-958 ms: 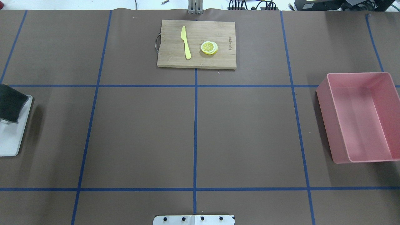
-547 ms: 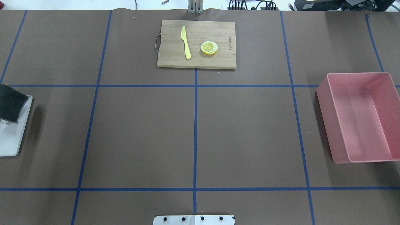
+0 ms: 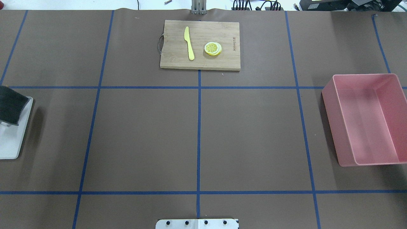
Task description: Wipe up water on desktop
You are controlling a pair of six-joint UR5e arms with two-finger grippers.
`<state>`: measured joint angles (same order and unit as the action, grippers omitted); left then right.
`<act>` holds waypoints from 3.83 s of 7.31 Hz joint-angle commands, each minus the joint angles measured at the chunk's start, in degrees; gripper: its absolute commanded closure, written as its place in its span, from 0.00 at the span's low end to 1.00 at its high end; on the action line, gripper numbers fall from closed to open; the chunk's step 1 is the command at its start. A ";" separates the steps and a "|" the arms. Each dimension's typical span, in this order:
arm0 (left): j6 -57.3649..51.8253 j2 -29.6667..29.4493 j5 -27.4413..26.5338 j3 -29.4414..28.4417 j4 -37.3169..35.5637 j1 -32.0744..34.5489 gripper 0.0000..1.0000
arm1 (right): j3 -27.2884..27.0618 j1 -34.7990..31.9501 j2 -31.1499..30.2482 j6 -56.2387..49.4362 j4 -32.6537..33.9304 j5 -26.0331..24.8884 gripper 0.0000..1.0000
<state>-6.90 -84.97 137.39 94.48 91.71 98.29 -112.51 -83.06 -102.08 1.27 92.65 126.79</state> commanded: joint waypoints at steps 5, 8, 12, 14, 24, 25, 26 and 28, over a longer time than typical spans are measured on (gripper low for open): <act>0.13 -0.63 0.60 -3.59 16.53 -0.03 0.01 | 0.00 -0.09 -0.14 -0.74 0.16 1.27 0.00; 0.66 -3.43 1.56 -3.16 18.41 -0.03 0.01 | 1.24 -0.09 0.04 -0.56 0.16 1.62 0.00; 5.39 -7.91 2.00 -7.63 25.62 -9.95 0.02 | 1.07 -0.09 -0.05 -0.48 0.16 1.62 0.00; 20.82 -7.58 1.83 -8.00 28.15 -14.33 0.02 | 1.07 -0.09 -0.05 -0.48 0.16 1.62 0.00; 35.12 -4.41 0.42 -8.96 36.96 -20.42 0.50 | 1.15 -0.09 -0.05 -0.48 0.16 1.62 0.00; 35.12 -4.41 0.42 -8.96 36.88 -20.51 0.50 | 1.15 -0.09 -0.05 -0.48 0.16 1.71 0.00; 35.12 -4.41 0.42 -9.05 36.79 -20.51 0.50 | 1.15 -0.09 -0.05 -0.48 0.16 1.62 0.00; 34.94 -4.41 0.33 -9.40 36.79 -20.51 0.55 | 1.33 -0.09 -0.05 -0.48 0.16 1.62 0.00</act>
<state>28.10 -89.38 137.79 85.35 128.51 77.79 -111.27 -83.14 -102.13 0.79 92.81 128.42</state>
